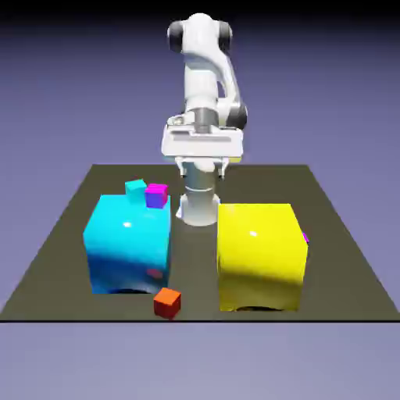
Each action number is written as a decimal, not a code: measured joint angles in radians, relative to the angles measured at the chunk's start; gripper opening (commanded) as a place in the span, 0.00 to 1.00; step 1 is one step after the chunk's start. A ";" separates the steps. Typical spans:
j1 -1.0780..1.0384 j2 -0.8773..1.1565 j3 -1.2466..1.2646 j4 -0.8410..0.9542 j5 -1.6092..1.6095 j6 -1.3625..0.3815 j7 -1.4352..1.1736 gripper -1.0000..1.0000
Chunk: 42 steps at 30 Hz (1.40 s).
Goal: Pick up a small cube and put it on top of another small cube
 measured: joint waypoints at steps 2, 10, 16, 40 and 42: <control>-0.053 0.072 0.050 0.043 -0.058 -0.055 -0.033 0.50; -0.267 0.362 0.249 0.217 -0.290 -0.276 -0.166 0.50; -0.429 0.580 0.398 0.347 -0.464 -0.441 -0.265 0.50; -0.770 1.194 0.711 0.657 -1.000 -0.783 -0.460 0.00; -0.796 1.122 0.770 0.643 -0.923 -0.823 -0.504 0.00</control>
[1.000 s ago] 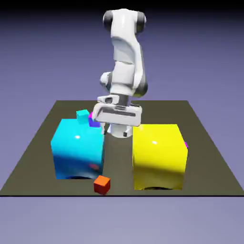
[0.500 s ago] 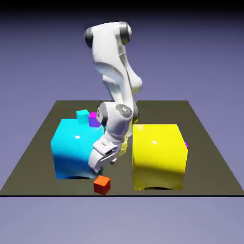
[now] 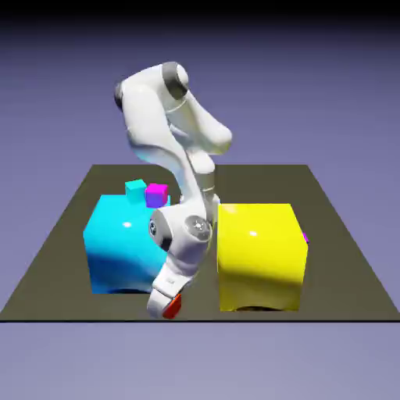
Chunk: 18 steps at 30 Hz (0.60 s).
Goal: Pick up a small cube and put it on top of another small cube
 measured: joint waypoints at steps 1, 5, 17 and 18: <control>-0.010 -0.034 0.029 -0.001 0.040 -0.018 -0.016 0.00; 0.016 -0.151 -0.010 0.020 0.205 -0.063 0.074 0.00; 0.167 -0.585 -0.363 -0.046 0.633 -0.284 0.451 0.00; 0.183 -0.622 -0.399 -0.057 0.661 -0.305 0.483 0.00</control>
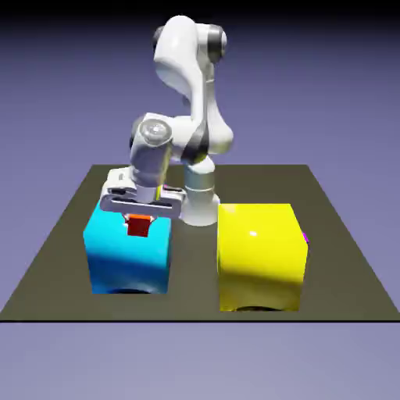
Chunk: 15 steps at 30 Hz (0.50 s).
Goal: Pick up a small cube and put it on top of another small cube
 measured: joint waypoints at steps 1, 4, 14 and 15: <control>0.015 -0.036 -0.036 -0.010 0.029 -0.020 0.032 0.00; 0.066 -0.145 -0.145 -0.041 0.114 -0.082 0.130 0.00; 0.200 -0.441 -0.507 -0.165 0.315 -0.255 0.412 0.00; 0.209 -0.456 -0.544 -0.182 0.315 -0.265 0.430 0.00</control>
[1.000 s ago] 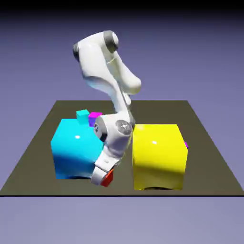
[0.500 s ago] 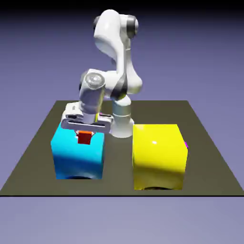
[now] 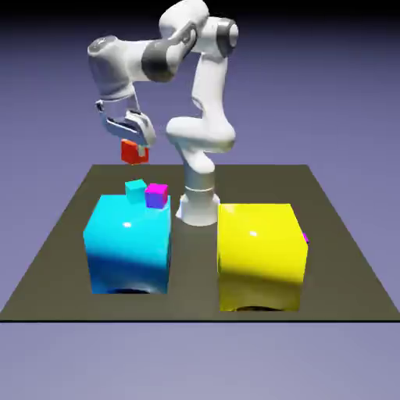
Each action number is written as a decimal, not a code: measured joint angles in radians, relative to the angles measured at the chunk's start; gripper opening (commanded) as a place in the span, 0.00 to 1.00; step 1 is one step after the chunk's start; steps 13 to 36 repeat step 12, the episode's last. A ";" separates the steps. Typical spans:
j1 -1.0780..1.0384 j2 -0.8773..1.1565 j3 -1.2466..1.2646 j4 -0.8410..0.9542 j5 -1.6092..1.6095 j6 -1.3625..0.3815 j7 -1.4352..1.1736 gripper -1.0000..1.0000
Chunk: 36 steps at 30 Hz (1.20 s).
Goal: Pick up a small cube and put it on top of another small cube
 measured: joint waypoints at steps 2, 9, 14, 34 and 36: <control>0.004 0.013 -0.072 -0.047 -0.053 0.000 0.009 0.00; 0.002 0.021 -0.079 -0.220 -0.057 0.179 0.003 1.00; 0.003 0.019 -0.078 -0.184 -0.059 0.141 0.005 1.00; 0.003 0.019 -0.078 -0.184 -0.059 0.141 0.005 1.00; 0.003 0.019 -0.078 -0.184 -0.059 0.141 0.005 1.00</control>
